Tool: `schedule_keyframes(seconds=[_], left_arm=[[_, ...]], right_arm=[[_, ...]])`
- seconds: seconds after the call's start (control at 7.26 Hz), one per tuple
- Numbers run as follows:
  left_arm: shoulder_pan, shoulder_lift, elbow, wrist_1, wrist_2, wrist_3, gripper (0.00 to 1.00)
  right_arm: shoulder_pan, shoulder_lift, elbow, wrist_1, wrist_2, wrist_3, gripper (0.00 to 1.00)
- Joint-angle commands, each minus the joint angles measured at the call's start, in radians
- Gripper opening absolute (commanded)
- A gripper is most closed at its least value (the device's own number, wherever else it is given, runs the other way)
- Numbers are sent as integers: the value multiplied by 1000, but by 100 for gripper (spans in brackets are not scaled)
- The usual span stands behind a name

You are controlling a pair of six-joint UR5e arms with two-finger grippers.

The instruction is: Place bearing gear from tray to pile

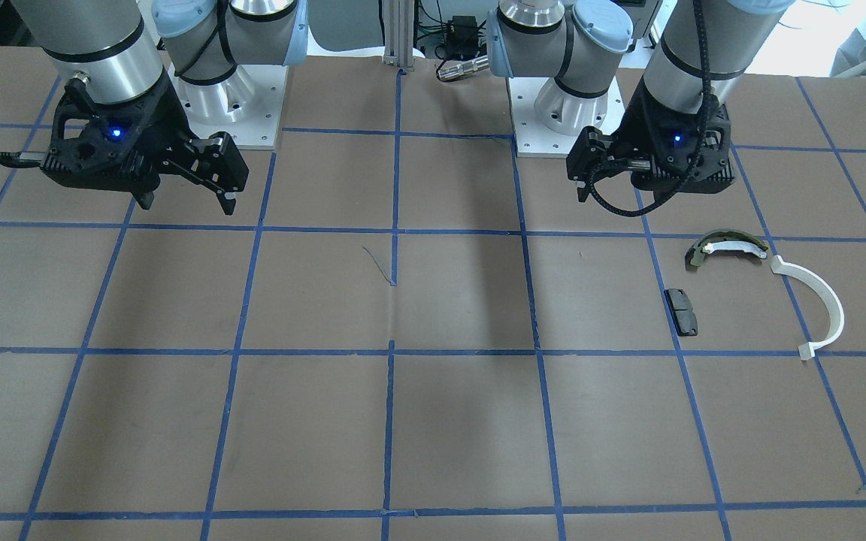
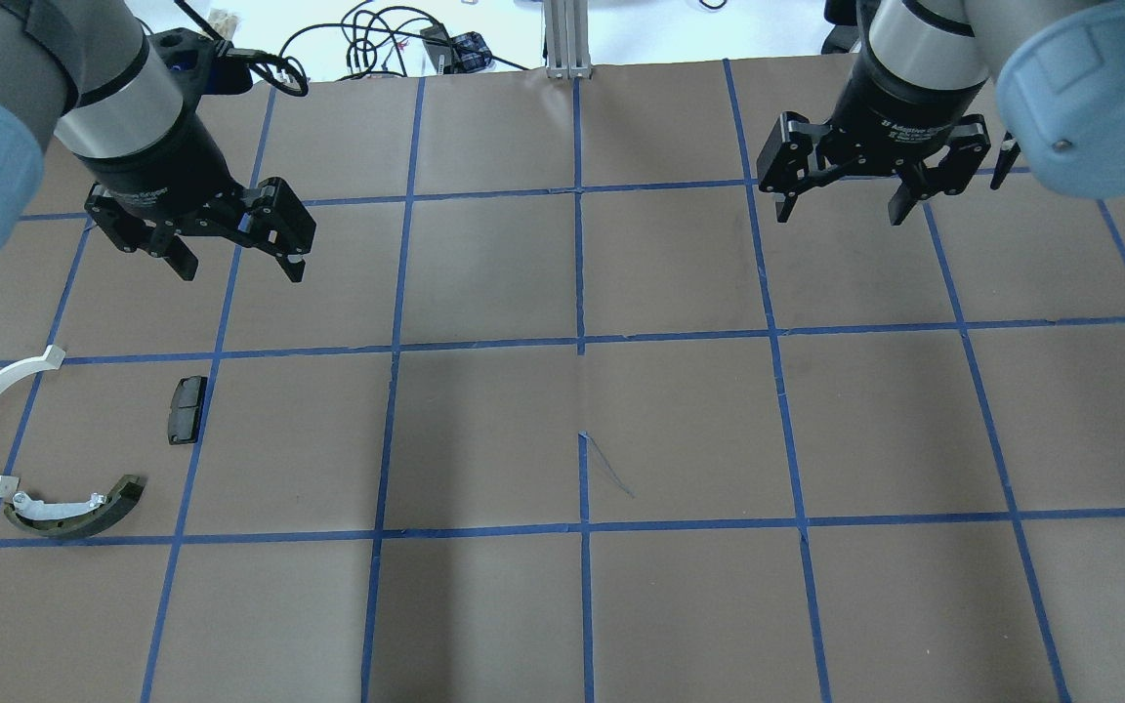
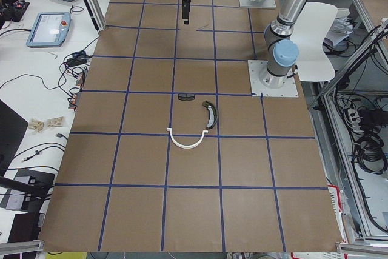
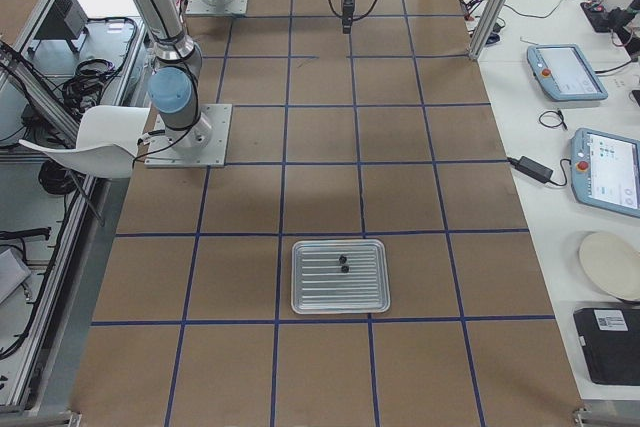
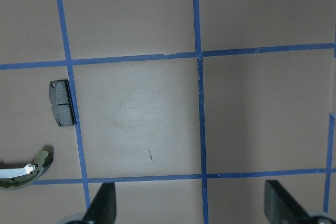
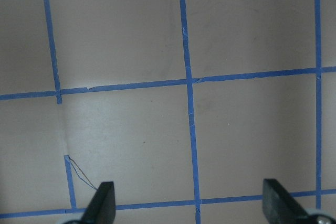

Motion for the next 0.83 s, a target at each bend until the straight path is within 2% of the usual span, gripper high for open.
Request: schedule_keyframes(seconds=[0.0, 0.69], left_arm=[[2, -5, 5, 1, -18, -1, 100], [2, -9, -2, 1, -16, 2, 100]], right_arm=[[0, 0, -1, -1, -1, -1, 100], [-4, -1, -7, 2, -1, -9, 100]])
